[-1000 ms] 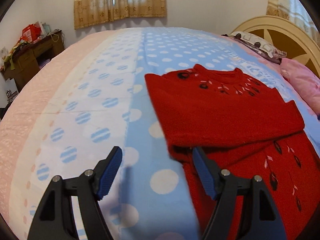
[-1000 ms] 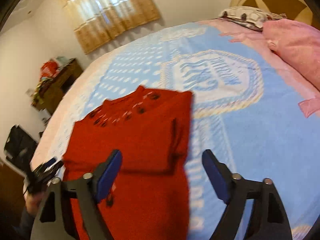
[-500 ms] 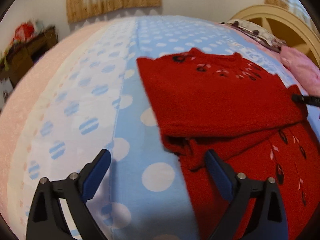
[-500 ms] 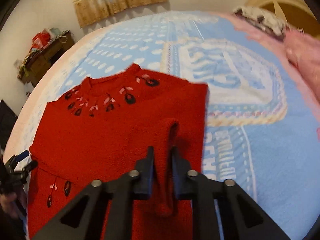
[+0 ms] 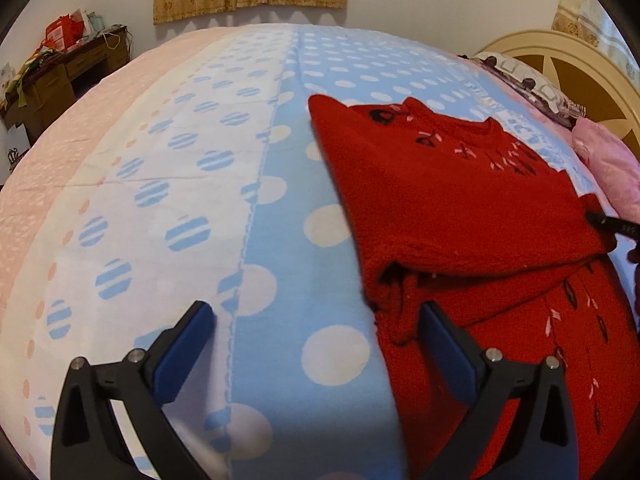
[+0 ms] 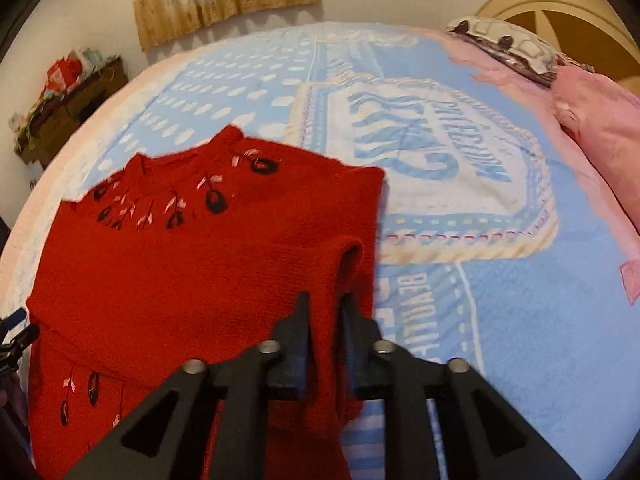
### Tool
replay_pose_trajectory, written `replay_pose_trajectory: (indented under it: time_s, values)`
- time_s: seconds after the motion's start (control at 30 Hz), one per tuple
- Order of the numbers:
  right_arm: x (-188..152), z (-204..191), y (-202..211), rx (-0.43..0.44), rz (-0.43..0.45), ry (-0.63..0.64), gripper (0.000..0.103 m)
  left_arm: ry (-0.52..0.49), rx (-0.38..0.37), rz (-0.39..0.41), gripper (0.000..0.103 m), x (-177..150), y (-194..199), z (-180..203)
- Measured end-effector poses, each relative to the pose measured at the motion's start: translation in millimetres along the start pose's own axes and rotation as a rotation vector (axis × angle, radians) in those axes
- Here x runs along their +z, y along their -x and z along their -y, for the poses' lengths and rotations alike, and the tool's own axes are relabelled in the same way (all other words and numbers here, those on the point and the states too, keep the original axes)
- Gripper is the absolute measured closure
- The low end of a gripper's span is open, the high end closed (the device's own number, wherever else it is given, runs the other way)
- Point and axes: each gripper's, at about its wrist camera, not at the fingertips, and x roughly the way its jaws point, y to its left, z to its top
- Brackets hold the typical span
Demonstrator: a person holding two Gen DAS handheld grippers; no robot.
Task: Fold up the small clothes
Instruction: 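Grasp the folded side edge with the right gripper, straighten it, release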
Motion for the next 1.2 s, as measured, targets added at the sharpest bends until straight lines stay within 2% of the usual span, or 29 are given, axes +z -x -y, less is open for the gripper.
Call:
replay_pose_trajectory:
  time_s: [0.03,0.1,0.13,0.23,0.37,0.43,0.5,0.67,1.2]
  values:
    - [0,1,5,0.005,0.007,-0.006,0.062,0.012,0.002,0.026,0.0,0,9,-2]
    - [0,1,16,0.024,0.035,-0.01,0.054,0.034,0.009,0.087,0.0,3,25,-5]
    - [0,-3,22,0.03,0.055,-0.001,0.054,0.05,0.007,0.129,0.0,7,36,-7]
    - [1,-27,41,0.068,0.112,0.074,0.054,0.064,0.002,0.181,0.0,21,47,-7]
    - [-2,-59,31,0.158,0.06,0.17,0.054,-0.006,0.061,0.148,0.0,38,21,7]
    - [-6,-63,18,0.148,0.013,0.184,0.054,-0.025,0.088,0.084,0.0,38,-2,12]
    - [-12,-53,-1,0.087,-0.049,0.156,0.054,-0.039,0.096,0.025,0.0,31,-20,12]
    - [-16,-33,7,0.124,-0.035,0.113,0.054,-0.022,0.061,0.021,0.0,25,-20,10]
    - [-24,-20,15,0.111,-0.009,0.058,0.054,-0.026,0.073,0.039,0.0,22,-19,13]
